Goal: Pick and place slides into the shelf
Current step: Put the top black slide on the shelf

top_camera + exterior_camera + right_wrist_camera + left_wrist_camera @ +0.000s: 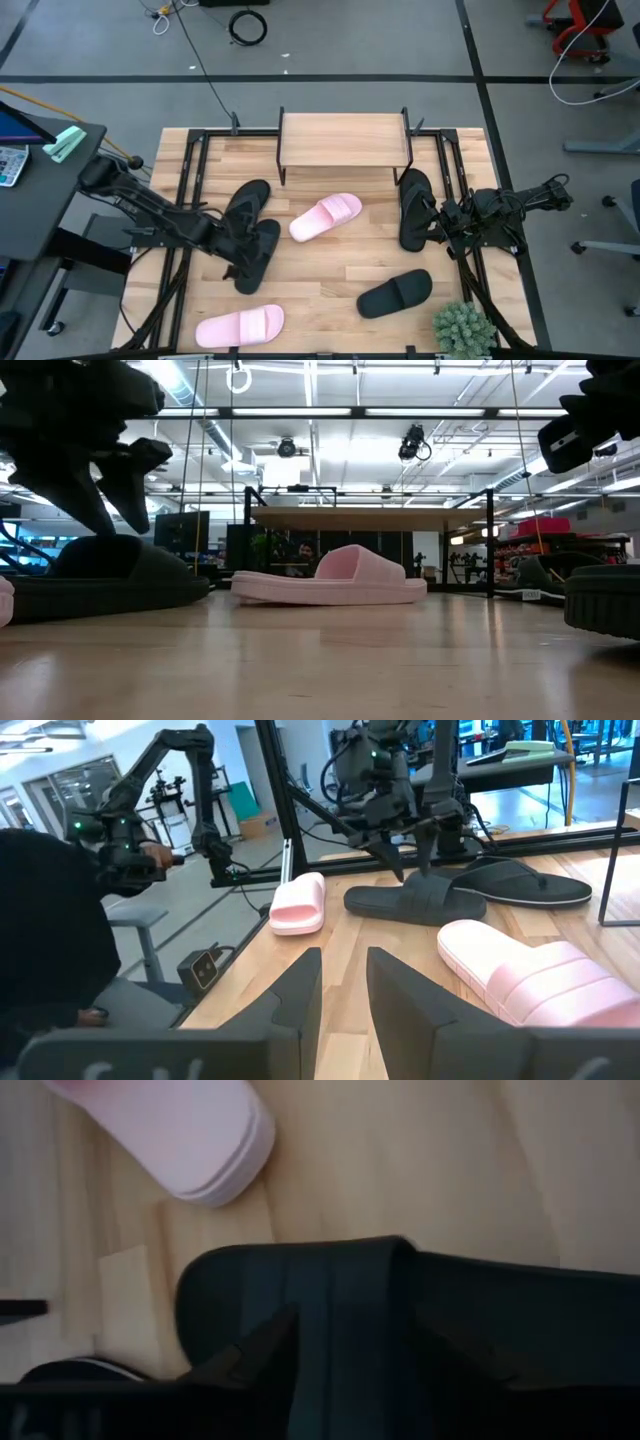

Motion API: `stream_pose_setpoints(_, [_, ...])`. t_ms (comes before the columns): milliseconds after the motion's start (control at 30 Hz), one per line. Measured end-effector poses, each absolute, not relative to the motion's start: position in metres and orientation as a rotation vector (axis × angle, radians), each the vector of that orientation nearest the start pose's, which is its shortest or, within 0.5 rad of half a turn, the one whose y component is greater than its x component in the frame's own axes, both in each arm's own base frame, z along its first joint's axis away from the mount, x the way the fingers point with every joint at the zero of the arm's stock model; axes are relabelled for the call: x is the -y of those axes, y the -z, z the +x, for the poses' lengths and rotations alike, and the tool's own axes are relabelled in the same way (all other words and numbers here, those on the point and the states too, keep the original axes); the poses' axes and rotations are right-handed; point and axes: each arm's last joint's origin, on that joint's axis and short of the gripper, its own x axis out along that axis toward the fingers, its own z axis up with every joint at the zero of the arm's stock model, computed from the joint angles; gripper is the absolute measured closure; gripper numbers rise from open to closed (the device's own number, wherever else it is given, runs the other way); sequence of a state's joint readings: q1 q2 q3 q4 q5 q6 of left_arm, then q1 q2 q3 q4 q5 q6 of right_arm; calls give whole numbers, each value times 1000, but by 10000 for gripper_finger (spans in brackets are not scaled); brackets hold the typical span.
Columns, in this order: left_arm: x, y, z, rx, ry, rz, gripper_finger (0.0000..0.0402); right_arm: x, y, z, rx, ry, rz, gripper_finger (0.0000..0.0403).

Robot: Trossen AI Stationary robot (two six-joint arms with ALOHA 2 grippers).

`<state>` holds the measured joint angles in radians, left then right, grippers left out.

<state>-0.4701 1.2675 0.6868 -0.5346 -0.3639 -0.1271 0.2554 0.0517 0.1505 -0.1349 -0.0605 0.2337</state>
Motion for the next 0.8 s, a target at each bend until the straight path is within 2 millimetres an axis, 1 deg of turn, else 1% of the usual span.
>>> stream_pose_setpoints(133, [92, -177, 205, -1060, 0, 319, 210, -25, -198, 87, -73, -310, 228, 313])
stream_pose_setpoints(233, [93, -169, 208, -1083, -23, 343, 216, -25, -198, 87, -73, -310, 228, 313])
stream_pose_setpoints(367, [90, -161, 212, -1065, -177, 439, 233, -25, -198, 87, -73, -310, 228, 313])
stream_pose_setpoints(433, [89, -160, 212, -1055, -228, 467, 250, -25, -198, 87, -73, -310, 228, 313])
stream_pose_setpoints(500, [88, -159, 212, -1048, -260, 471, 278, -25, -197, 87, -73, -310, 228, 313])
stream_pose_setpoints(600, [88, -159, 212, -1032, -296, 427, 342, -25, -197, 87, -74, -310, 228, 313])
stream_pose_setpoints(633, [89, -160, 212, -1026, -302, 415, 367, -25, -197, 87, -73, -310, 228, 313])
stream_pose_setpoints(667, [91, -161, 212, -1017, -308, 400, 382, -25, -198, 87, -73, -310, 228, 313])
stream_pose_setpoints(733, [98, -171, 216, -988, -290, 369, 384, -25, -197, 87, -73, -310, 228, 313])
stream_pose_setpoints(800, [110, -190, 226, -933, -247, 350, 382, -25, -197, 87, -73, -310, 228, 313])
